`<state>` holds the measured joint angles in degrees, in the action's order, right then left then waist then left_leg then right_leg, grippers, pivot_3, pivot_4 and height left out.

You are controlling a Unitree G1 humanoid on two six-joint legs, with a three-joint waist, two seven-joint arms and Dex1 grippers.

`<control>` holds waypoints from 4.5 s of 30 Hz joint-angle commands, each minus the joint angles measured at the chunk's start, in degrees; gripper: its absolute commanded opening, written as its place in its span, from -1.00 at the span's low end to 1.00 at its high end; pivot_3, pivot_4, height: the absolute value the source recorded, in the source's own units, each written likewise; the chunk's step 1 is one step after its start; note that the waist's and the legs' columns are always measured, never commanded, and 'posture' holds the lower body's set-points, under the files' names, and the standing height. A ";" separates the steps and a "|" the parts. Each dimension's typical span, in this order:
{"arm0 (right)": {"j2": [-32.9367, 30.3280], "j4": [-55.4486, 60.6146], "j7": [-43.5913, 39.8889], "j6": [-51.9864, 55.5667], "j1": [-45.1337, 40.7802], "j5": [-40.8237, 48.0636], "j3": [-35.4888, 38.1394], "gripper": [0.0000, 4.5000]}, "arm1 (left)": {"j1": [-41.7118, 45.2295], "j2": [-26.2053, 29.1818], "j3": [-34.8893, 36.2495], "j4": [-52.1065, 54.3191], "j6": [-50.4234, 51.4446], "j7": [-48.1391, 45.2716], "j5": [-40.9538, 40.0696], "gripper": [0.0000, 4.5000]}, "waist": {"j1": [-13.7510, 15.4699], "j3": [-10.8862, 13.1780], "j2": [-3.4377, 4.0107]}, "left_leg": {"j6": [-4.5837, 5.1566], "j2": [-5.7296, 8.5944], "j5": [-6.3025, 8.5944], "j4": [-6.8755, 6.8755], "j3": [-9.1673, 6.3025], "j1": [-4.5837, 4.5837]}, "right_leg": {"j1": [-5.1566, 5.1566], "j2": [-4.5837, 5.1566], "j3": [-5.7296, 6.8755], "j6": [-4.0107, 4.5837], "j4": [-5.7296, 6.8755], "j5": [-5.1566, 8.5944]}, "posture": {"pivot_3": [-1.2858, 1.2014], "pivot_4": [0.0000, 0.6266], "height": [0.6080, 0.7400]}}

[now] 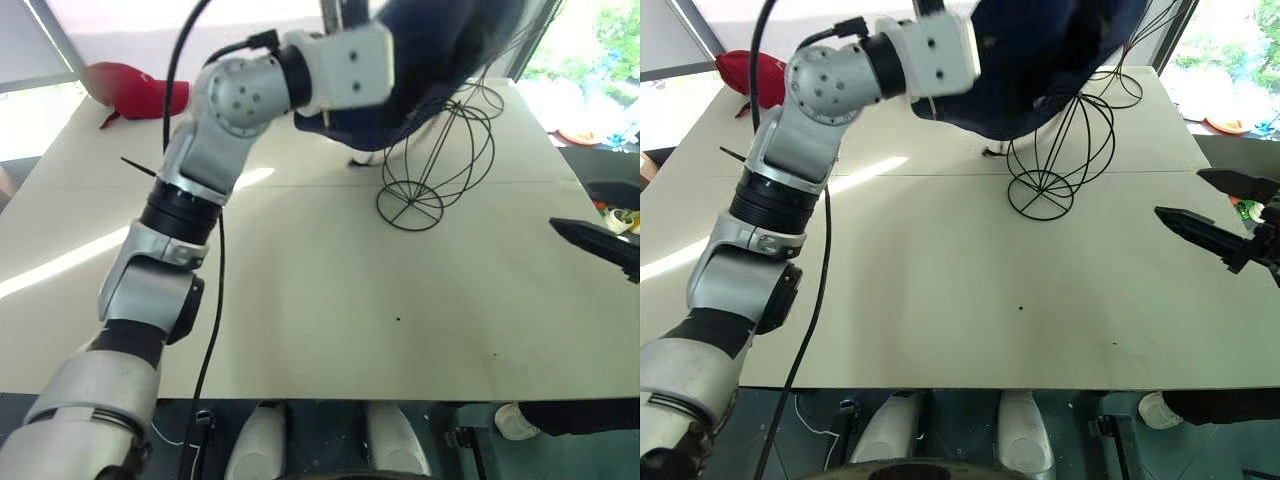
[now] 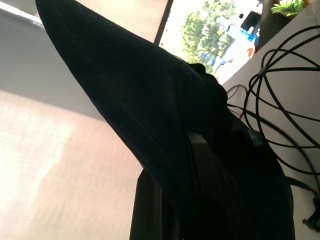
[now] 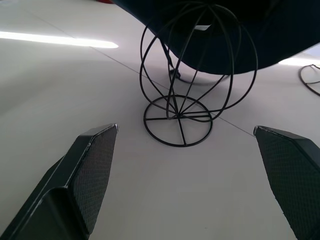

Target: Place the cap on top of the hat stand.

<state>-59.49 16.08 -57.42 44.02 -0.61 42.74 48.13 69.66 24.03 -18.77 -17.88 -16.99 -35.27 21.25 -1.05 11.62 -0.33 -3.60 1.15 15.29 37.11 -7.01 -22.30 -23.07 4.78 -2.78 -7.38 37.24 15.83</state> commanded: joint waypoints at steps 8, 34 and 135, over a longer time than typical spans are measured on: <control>0.55 2.38 2.55 1.87 0.60 3.50 5.01 1.00 | 1.16 4.24 -12.63 -7.37 -21.54 31.69 33.03 -0.99 | 0.48 0.03 -0.05 | 0.00 0.03 0.00 0.05 0.03 -0.06 | 0.02 0.01 -0.03 -0.07 -0.06 -0.06 | 0.03 -0.52 1.00; 1.72 2.35 -0.04 -0.84 13.51 -1.84 8.61 1.00 | -3.63 3.41 -26.28 -18.05 -24.52 48.85 50.04 -0.99 | 0.47 0.01 -0.06 | 0.01 0.06 0.00 0.06 0.05 -0.09 | 0.00 0.04 -0.03 -0.11 -0.06 -0.07 | 0.03 -0.52 1.00; 8.98 1.98 27.22 -59.95 17.04 -55.06 -18.61 -0.12 | -22.92 23.55 20.97 20.29 57.69 -34.99 -61.45 1.00 | -0.17 -0.09 -0.12 | 0.00 -0.01 -0.01 0.19 0.07 0.03 | -0.01 -0.04 -0.11 0.00 0.18 -0.11 | 0.03 -0.52 1.00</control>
<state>-50.50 15.91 -28.82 -15.38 15.58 -15.28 26.16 45.83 47.17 1.31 2.32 41.80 -69.83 -40.68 -1.22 11.53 -0.45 -3.60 1.14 15.28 37.28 -6.94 -22.27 -23.08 4.74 -2.89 -7.38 37.43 15.72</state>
